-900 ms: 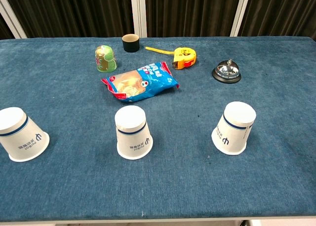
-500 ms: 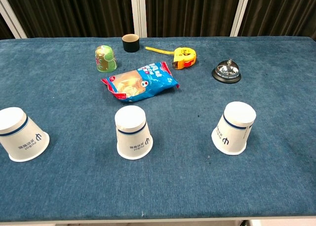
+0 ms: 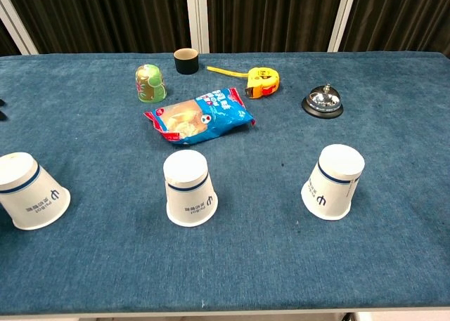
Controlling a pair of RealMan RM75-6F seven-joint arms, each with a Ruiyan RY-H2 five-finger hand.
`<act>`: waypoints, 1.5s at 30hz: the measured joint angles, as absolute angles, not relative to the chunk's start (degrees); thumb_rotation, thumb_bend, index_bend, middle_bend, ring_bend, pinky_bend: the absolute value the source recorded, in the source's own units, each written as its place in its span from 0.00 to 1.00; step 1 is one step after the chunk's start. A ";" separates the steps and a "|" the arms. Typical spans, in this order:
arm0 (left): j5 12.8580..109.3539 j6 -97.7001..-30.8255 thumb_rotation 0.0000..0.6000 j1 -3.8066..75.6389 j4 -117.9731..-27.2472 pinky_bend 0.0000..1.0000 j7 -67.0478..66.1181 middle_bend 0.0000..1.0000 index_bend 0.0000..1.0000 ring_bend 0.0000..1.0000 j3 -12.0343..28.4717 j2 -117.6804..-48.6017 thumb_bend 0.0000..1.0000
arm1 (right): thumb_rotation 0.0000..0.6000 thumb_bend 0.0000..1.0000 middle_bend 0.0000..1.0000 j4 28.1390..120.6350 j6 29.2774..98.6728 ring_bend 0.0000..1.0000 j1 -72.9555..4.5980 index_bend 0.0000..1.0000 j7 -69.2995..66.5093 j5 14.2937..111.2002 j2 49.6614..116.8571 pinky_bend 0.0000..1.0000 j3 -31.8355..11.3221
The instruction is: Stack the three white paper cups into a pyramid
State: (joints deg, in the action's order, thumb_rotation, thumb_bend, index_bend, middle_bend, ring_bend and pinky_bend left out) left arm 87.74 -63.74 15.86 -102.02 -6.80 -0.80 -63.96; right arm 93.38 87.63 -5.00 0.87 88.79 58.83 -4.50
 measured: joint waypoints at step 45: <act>82.38 -60.70 0.95 20.57 -101.22 0.00 0.54 0.13 0.44 0.01 -0.23 -70.37 0.34 | 1.00 0.25 0.00 90.41 85.32 0.00 -5.58 0.00 -1.81 87.03 60.58 0.00 -4.44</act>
State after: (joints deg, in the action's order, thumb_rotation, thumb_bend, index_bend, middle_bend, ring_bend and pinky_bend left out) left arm 82.38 -60.70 20.57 -101.22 0.54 -0.23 -70.37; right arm 90.41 85.32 -5.58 -1.81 87.03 60.58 -4.44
